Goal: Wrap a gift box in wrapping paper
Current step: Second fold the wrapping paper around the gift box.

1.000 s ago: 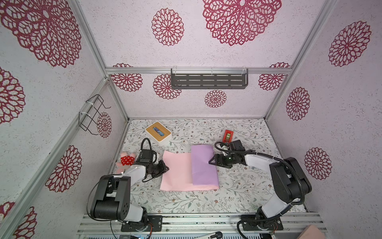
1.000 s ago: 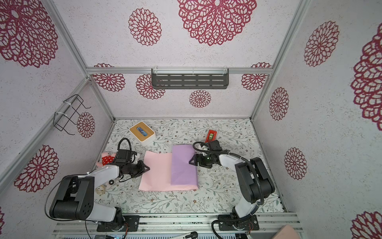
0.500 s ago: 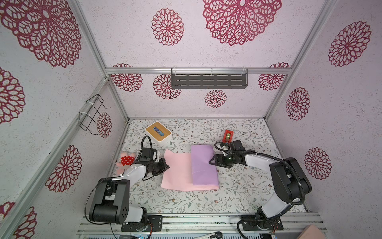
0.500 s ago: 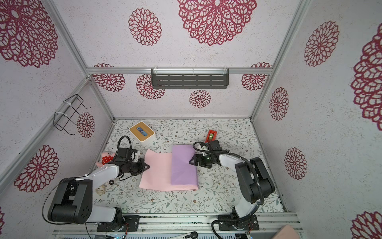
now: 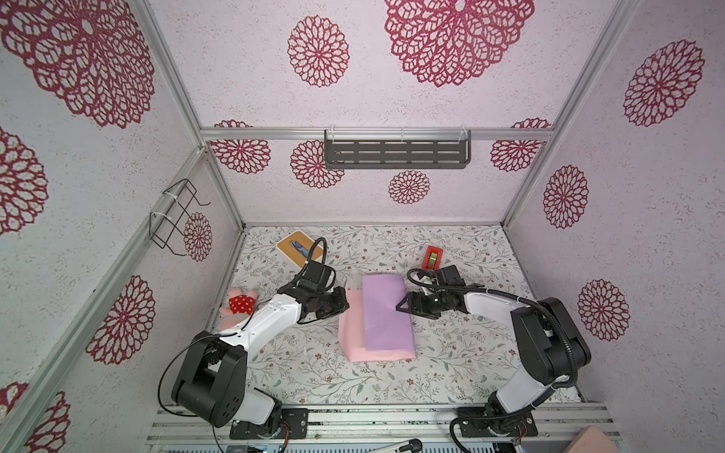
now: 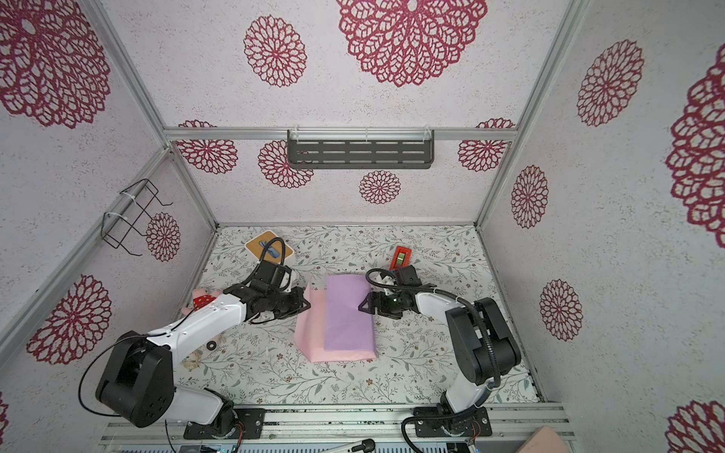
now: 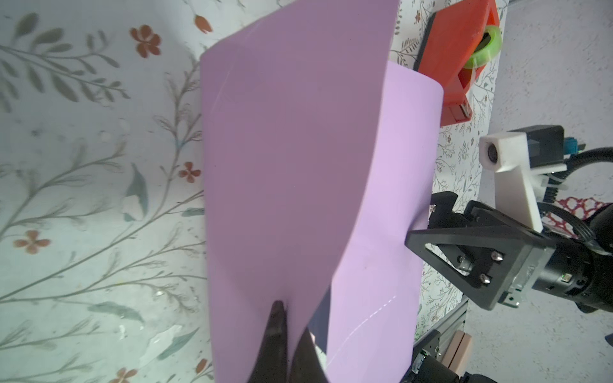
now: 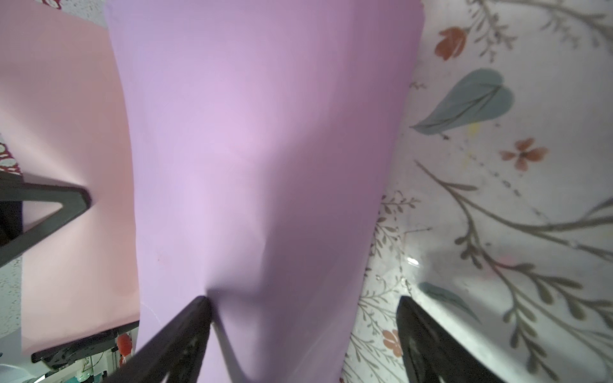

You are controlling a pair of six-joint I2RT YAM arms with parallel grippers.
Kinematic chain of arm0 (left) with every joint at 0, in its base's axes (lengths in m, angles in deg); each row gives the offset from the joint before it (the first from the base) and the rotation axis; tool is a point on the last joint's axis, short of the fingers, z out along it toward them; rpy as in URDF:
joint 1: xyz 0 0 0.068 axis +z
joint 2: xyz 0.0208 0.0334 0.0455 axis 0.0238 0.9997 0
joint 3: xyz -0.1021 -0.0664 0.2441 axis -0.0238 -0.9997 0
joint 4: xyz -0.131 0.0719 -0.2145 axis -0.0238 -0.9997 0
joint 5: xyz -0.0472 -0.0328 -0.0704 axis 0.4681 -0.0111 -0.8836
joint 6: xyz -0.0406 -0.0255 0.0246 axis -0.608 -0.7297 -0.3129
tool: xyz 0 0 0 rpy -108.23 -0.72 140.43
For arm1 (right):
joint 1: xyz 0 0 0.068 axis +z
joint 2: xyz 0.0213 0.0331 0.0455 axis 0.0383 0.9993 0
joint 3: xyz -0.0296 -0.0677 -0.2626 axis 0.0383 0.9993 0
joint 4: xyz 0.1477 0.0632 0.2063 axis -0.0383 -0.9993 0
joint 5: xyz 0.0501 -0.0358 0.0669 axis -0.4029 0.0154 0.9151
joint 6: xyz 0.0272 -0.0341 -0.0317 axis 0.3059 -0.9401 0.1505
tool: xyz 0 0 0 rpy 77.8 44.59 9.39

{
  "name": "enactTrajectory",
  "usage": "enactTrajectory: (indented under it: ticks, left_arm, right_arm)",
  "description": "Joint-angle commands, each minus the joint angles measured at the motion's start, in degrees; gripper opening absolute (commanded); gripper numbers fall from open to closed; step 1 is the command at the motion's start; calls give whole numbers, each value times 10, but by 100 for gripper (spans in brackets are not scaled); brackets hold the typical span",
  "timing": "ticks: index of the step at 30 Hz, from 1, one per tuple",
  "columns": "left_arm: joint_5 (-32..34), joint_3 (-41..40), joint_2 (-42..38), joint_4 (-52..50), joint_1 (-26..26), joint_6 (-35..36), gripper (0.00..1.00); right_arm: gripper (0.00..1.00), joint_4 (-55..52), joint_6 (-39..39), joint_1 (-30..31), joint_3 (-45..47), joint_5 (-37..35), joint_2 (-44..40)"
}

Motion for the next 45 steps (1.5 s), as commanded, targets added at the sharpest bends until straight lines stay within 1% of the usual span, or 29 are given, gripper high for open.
enactTrajectory:
  ticks: [1,5,8,14,18,25,32,40,45]
  left_arm:
    - [39,40,31,-46,-33,-27,0]
    - [67,91,61,-82,-66,-29,0]
    - [90,112,73,-97,-86,-34,0]
    - [111,147,101,-122,-119,-36,0]
    - [116,166,116,-138,-131,-33,0]
    - [107,210,154,-167,-149,-16,0]
    - [99,249,185,-190,-155,2,0]
    - [71,255,200,-167,-155,-14,0]
    - [66,259,208,-162,-155,-18,0]
  right_arm:
    - [88,-40,-3,7,14,-72,32]
    - [88,-37,-3,8,17,-70,32]
    - [88,-34,-3,8,18,-69,33]
    - [88,-30,-2,9,20,-66,36]
    - [88,-28,-2,10,21,-66,37]
    - [88,-21,2,12,24,-64,39]
    - [87,-19,6,15,26,-63,38]
    - [87,-4,17,16,39,-57,35]
    - [88,0,19,17,44,-57,36]
